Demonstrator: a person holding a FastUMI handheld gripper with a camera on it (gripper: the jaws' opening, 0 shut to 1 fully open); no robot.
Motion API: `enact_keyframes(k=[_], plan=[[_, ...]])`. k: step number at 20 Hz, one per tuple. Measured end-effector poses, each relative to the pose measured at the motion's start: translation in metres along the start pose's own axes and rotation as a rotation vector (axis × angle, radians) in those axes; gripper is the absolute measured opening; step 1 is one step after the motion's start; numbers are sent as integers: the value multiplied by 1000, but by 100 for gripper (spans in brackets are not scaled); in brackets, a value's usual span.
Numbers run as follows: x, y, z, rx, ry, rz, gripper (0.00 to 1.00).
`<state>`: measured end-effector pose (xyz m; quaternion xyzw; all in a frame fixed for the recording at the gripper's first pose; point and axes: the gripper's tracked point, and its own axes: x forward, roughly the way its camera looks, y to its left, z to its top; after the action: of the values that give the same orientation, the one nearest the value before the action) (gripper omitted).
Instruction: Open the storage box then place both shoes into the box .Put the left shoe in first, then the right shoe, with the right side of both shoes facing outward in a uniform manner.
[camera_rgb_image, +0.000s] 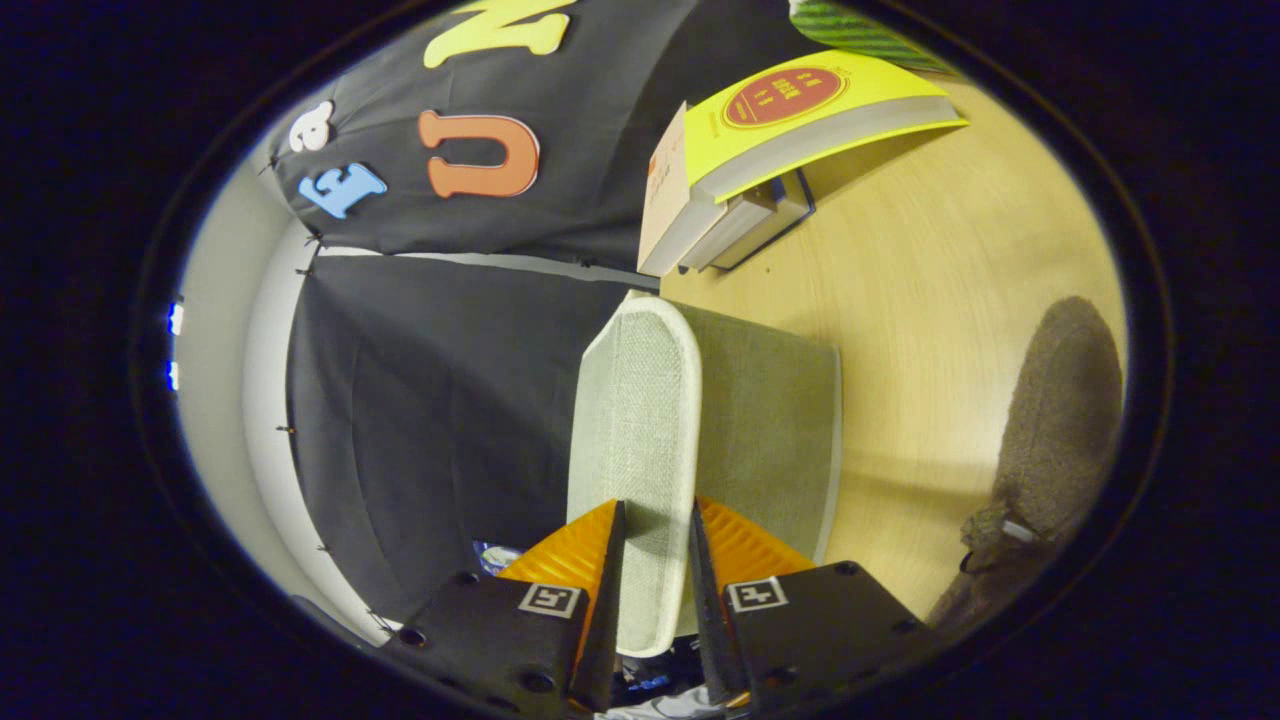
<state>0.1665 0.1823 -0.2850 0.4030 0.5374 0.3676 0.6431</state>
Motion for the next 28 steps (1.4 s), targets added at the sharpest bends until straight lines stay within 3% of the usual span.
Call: enact_keyframes(k=[3, 6, 19, 24, 28], plan=[[-14, 11, 0, -49, -29, 4, 26], [-26, 26, 6, -92, -95, -24, 6], [-18, 150, -7, -220, -221, -117, 6], [24, 198, -33, -318, -187, -124, 8], [64, 235, -48, -342, -182, -75, 11]])
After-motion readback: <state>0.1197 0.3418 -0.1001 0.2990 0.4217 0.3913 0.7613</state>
